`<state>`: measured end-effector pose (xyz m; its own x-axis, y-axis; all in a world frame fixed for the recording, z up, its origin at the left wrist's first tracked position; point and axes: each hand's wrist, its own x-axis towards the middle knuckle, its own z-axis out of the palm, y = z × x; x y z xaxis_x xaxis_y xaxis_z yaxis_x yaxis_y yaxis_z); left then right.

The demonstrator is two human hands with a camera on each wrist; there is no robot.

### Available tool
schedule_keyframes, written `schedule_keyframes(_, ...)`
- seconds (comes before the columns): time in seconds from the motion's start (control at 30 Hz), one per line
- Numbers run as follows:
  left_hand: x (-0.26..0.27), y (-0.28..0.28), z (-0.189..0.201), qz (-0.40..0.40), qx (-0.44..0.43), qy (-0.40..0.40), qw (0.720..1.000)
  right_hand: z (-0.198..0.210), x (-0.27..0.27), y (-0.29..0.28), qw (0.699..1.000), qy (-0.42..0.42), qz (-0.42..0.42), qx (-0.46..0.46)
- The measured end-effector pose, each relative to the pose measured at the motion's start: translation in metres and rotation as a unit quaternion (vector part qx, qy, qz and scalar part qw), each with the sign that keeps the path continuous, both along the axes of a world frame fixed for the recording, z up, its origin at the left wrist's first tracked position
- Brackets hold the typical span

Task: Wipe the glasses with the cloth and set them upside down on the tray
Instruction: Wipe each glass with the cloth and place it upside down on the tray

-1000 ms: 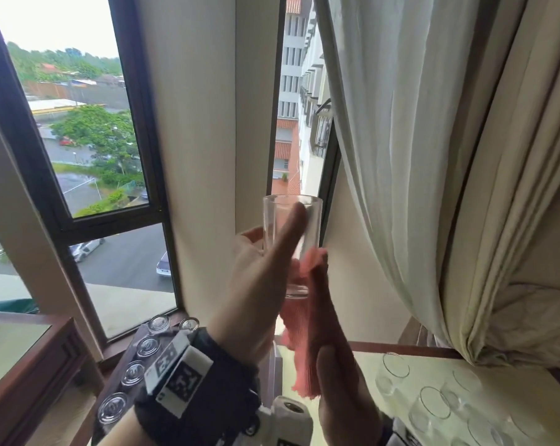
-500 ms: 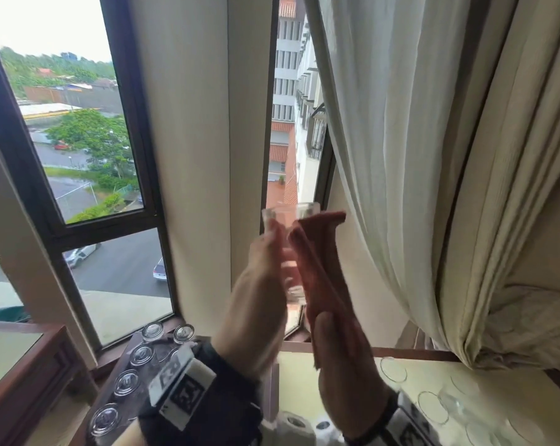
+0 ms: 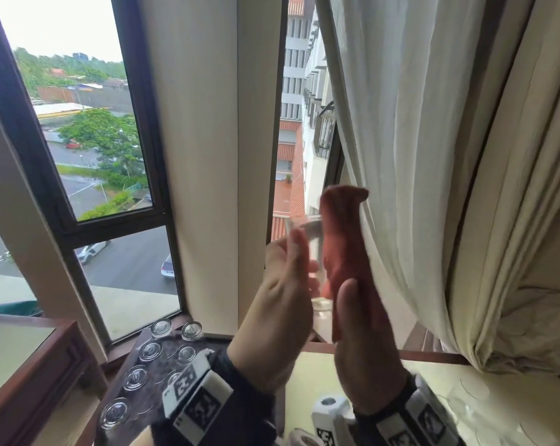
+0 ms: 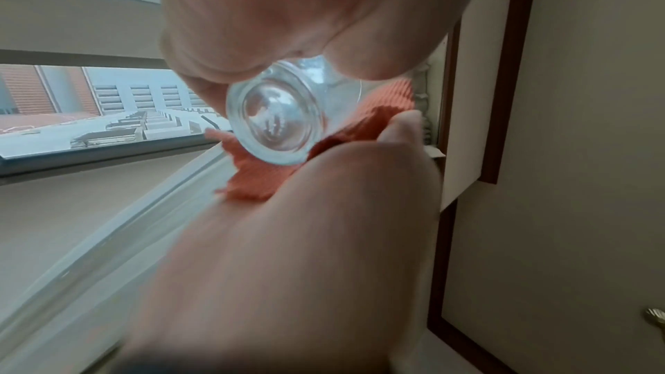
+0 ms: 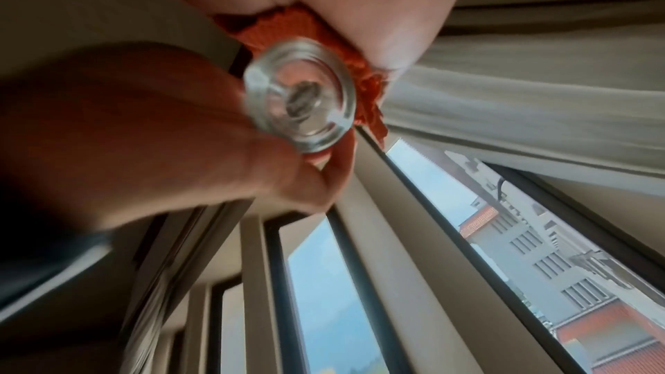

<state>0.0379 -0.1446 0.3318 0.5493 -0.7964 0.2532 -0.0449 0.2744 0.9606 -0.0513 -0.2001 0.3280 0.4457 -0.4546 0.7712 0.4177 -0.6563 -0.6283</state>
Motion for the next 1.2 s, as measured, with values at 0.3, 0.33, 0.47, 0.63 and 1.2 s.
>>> schedule_keyframes(0.3,0.005,0.009,0.009,-0.025,-0.026,0.016,0.999,-0.043,-0.011,0.006,0.967,0.084,-0.022,0.241)
schedule_keyframes(0.33,-0.001,0.009,0.007,-0.033,-0.022,-0.007,0.999,-0.029,-0.011,0.001,0.972,0.083,-0.011,0.219)
schedule_keyframes(0.47,-0.015,0.006,0.003,-0.027,-0.022,-0.054,0.998,0.002,-0.015,-0.013,0.978,0.079,0.016,0.191)
schedule_keyframes(0.63,-0.008,-0.001,0.01,-0.011,0.01,0.029,0.999,-0.016,-0.016,0.0,0.999,0.026,0.02,0.004)
schedule_keyframes(1.2,-0.024,0.005,0.003,-0.087,0.011,0.038,0.995,0.001,-0.024,-0.017,0.986,0.075,-0.047,0.144)
